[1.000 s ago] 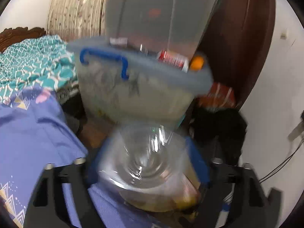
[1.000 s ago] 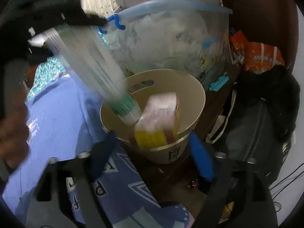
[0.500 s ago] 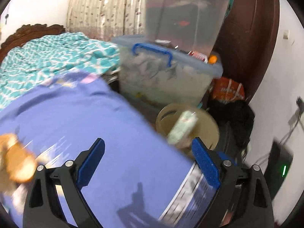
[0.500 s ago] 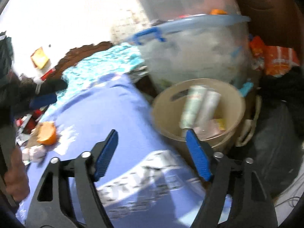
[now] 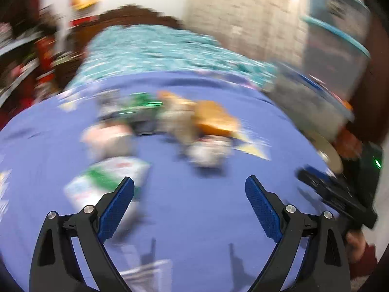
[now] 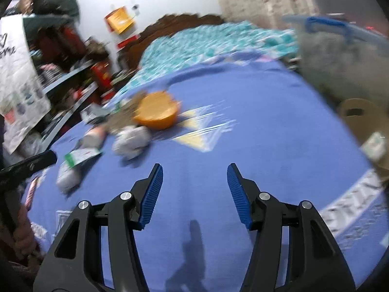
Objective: Collect trash
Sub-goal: 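Bring both tools back over the trash on the bedspread, then grasp the white-green packet with left tool while right tool grasps crumpled white paper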
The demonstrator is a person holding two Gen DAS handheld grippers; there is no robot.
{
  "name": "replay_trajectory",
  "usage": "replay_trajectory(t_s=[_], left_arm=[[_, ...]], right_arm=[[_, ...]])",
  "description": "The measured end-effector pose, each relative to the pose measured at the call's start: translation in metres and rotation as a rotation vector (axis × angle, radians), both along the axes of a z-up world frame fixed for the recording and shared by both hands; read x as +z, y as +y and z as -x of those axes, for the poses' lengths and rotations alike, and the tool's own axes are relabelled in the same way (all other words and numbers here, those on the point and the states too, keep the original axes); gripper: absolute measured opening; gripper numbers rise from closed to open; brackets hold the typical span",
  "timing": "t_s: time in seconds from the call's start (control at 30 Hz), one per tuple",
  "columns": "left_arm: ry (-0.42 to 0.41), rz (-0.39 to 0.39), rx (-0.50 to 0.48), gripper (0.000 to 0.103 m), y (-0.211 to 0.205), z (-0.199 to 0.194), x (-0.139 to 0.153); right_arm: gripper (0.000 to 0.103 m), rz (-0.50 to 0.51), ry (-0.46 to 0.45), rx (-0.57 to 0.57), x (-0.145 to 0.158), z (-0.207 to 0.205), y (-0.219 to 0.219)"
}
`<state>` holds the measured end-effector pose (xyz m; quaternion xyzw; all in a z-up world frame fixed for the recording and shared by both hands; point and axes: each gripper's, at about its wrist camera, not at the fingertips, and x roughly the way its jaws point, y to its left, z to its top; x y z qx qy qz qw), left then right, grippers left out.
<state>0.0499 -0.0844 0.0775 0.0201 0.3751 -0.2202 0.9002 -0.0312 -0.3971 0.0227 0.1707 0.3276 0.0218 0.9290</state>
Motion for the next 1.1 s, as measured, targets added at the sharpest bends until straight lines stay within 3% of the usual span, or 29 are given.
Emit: replay_trajectory(t_s=[0.1,0.17,0.23,0.47,0.6,0.63,0.7,0.77,0.9,1.1], left_arm=[[0.067,0.048,0.144,0.088,0.052,-0.03,-0.001],[0.124,0.11,0.17,0.088,0.072,-0.046,-0.003],[0.183,0.122,0.183,0.088,0.085,-0.068,-0.008],[0.385,0.021,-0.008,0.091,0.05,-0.133,-0.045],[0.413,-0.067,-0.08,0.09,0.031,-0.136,-0.061],[0.408,-0.078,-0.1,0.086,0.026,-0.135,-0.061],[0.4,-0.119,-0.15,0.067,0.015,-0.128,-0.059],[0.408,-0.139,-0.183,0.04,0.006,-0.122,-0.061],[0.426,-0.106,-0.227,0.015,-0.005,-0.104,-0.065],[0.399,0.001,-0.259,0.01,-0.009,-0.087,-0.051]], right_arm=[[0.059,0.005,0.019,0.081,0.0,-0.011,0.037],[0.067,0.014,0.029,0.106,-0.002,-0.017,0.054],[0.071,0.016,0.043,0.114,-0.005,-0.019,0.062],[0.074,0.0,0.108,0.111,-0.012,-0.031,0.068],[0.075,0.004,0.12,0.096,-0.011,-0.037,0.066],[0.076,0.006,0.123,0.092,-0.011,-0.039,0.066],[0.076,0.004,0.13,0.088,-0.012,-0.044,0.065],[0.076,0.0,0.134,0.089,-0.012,-0.05,0.065],[0.078,0.038,0.128,0.095,-0.01,-0.06,0.07],[0.085,0.116,0.13,0.134,-0.007,-0.086,0.081]])
